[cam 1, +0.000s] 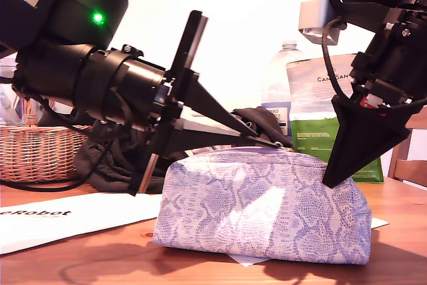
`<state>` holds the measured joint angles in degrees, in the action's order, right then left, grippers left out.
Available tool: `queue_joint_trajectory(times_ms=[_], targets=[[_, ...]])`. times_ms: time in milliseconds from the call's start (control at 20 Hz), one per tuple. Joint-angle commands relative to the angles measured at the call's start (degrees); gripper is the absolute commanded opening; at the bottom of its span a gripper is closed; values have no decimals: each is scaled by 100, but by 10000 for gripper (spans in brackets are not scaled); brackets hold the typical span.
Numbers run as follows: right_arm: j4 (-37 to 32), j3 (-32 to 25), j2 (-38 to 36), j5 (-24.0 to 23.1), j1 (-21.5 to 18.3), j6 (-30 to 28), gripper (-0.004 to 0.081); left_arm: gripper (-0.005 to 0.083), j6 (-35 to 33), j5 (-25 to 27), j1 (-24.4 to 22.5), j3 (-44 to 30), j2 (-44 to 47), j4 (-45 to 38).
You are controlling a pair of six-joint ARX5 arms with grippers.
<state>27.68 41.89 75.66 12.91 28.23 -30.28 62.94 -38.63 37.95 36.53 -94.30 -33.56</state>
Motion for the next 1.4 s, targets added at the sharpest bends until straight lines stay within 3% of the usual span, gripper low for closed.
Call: queue_joint_trajectory(times_ms=[0, 450, 1050, 1350], targets=[[127, -52, 68, -157, -52, 2, -13, -24, -101, -125, -120, 31, -83, -31], [203, -52, 68, -306, -68, 7, -13, -24, -225, -761, -645, 31, -83, 39], [271, -52, 68, -306, -229, 52, -13, -24, -1012, -1523, -1456, 31, -83, 844], [260, -52, 68, -308, -256, 184, -13, -24, -2131, -1582, -1668, 31, -83, 1930]])
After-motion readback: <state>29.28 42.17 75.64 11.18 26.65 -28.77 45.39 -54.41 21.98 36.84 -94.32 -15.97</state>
